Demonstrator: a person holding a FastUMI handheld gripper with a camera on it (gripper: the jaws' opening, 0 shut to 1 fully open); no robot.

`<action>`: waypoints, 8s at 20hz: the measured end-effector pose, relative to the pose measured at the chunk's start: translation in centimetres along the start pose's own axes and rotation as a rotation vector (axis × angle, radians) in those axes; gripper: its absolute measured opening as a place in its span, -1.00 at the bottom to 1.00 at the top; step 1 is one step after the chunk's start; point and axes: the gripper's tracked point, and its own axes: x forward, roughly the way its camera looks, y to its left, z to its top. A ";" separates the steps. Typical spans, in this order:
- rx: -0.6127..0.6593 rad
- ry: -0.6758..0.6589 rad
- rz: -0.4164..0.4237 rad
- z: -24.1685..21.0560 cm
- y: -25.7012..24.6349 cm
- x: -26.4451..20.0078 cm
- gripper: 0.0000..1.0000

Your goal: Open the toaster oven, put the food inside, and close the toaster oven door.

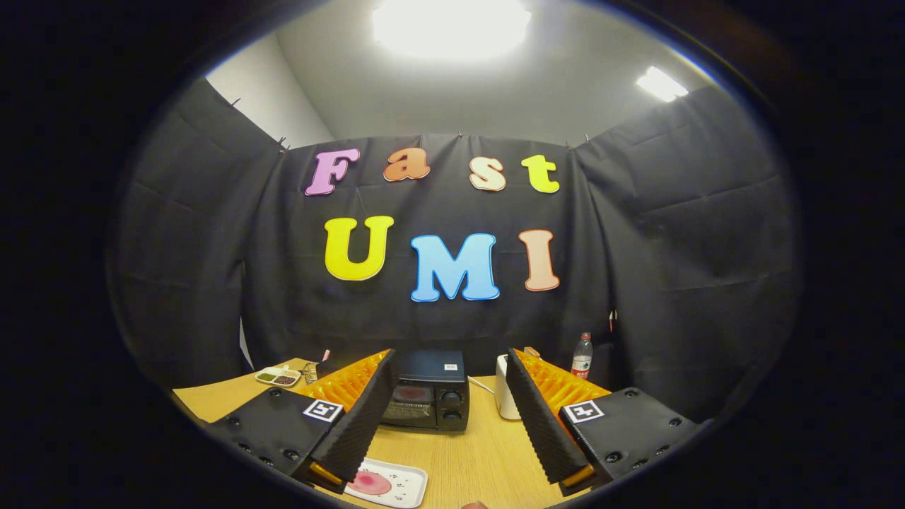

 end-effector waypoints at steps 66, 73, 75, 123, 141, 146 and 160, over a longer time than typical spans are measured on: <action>-0.001 0.325 0.140 -20.3 18.2 17.3 0.94; -0.040 0.389 0.163 -22.8 18.3 13.5 0.93; -0.030 0.421 0.165 -23.6 18.2 12.4 0.94; 0.350 1.467 0.391 -31.5 6.5 -1.5 0.89; 0.416 1.557 0.418 -33.2 5.1 -2.4 -0.96; 0.458 1.495 0.435 -32.0 5.8 -2.9 -0.96; 0.800 1.323 0.302 -27.9 10.0 -6.5 -0.96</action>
